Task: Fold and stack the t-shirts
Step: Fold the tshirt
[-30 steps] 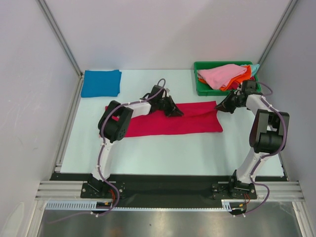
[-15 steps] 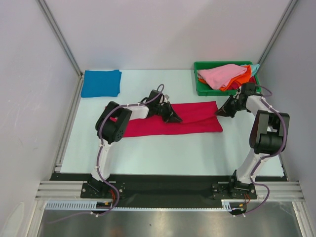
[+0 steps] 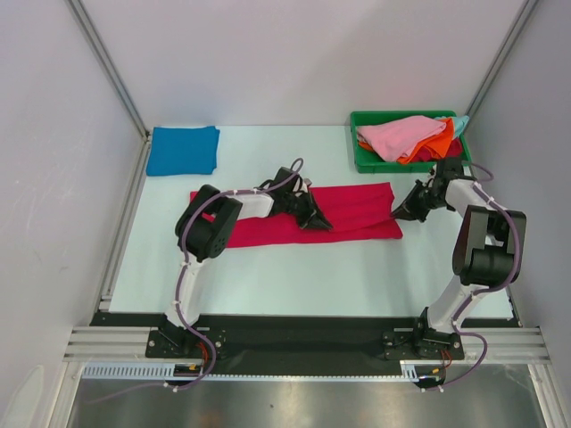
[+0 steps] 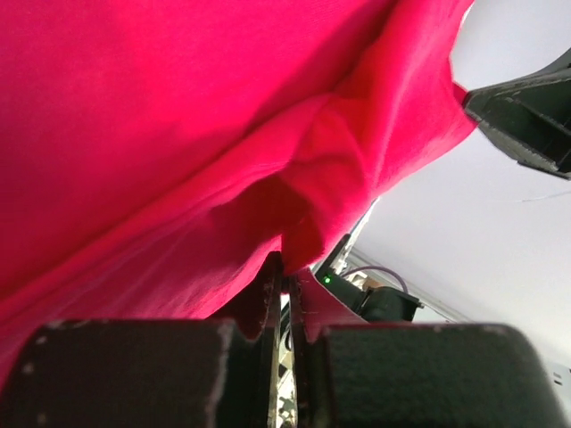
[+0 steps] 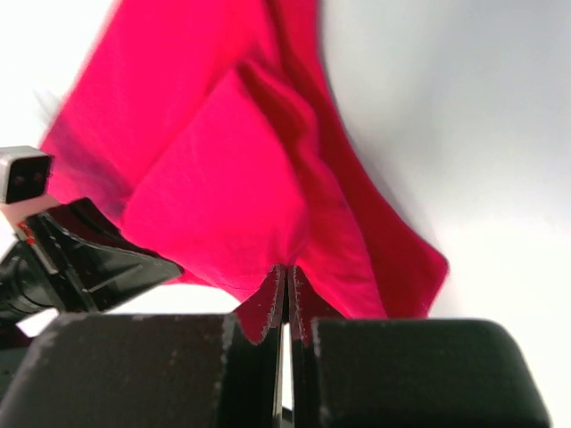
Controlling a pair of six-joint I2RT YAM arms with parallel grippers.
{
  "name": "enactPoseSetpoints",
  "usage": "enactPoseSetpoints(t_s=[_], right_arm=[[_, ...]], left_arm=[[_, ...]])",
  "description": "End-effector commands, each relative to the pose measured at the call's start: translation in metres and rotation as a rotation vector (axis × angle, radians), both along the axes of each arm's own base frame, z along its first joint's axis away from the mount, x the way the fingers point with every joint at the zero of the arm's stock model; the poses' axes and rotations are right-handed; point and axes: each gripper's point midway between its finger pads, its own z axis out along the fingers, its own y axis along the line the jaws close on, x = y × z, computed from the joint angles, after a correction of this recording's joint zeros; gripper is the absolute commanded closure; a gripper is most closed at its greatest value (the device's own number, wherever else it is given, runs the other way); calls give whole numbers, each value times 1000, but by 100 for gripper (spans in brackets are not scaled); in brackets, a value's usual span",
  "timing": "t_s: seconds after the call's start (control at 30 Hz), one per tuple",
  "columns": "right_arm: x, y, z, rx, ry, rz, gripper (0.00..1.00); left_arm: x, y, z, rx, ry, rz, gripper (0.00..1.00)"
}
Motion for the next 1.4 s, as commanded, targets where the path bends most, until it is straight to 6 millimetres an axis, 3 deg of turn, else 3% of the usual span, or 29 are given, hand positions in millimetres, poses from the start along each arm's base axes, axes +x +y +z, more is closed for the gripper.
enactPoseSetpoints(t_s=[0.0, 0.07, 0.1, 0.2, 0.3, 0.4, 0.53, 0.57, 0.67, 0.7, 0.73, 0.77, 0.8, 0.83, 0.93, 1.13, 1.23, 1.3, 1.33, 1.37], right_arm=[[-10, -2, -1, -26, -5, 8, 99], [-13, -4, -5, -40, 2, 16, 97], [-11, -7, -3, -54, -5, 19, 87], [-5, -25, 3, -165, -23, 40, 67], [19, -39, 25, -228, -98, 20, 59], [43, -31, 47, -187, -182, -4, 54], [66, 10, 61, -17, -301, 14, 58], [61, 24, 52, 21, -294, 32, 59], [76, 45, 58, 166, -387, -9, 67], [67, 52, 41, 214, -356, -26, 73], [78, 56, 51, 249, -449, -12, 77], [79, 60, 48, 296, -439, -41, 83], [74, 61, 31, 315, -411, -54, 85], [81, 62, 31, 327, -456, -54, 87], [83, 60, 8, 378, -431, -95, 91], [82, 37, -44, 260, -316, -119, 91], [71, 26, -48, 201, -259, -119, 89], [75, 21, -24, 163, -283, -93, 84], [62, 20, -27, 122, -222, -70, 81], [65, 17, -4, 92, -255, -60, 73]], left_arm=[[3, 1, 28, -13, -64, -30, 92], [4, 5, 24, 19, -78, -44, 83], [5, 10, 21, 53, -85, -42, 72], [17, 22, 36, 140, -239, -80, 59], [32, 38, 52, 270, -375, -110, 53], [42, 38, 71, 279, -455, -114, 52], [41, 17, 85, 134, -477, -123, 54], [40, 6, 93, 63, -473, -121, 57], [35, -12, 84, -6, -430, -130, 61], [36, -21, 78, -44, -436, -139, 62], [34, -25, 73, -59, -408, -133, 62], [32, -31, 72, -88, -402, -139, 62], [32, -35, 70, -140, -419, -145, 62], [35, -34, 56, -133, -381, -126, 62], [47, -20, 18, -89, -334, -92, 62], [51, -2, -33, 77, -288, -141, 63], [50, 0, -29, 85, -314, -177, 62], [46, 0, -7, 78, -349, -192, 59], [44, 0, 1, 73, -362, -201, 57], [39, 0, 8, 66, -352, -212, 57]])
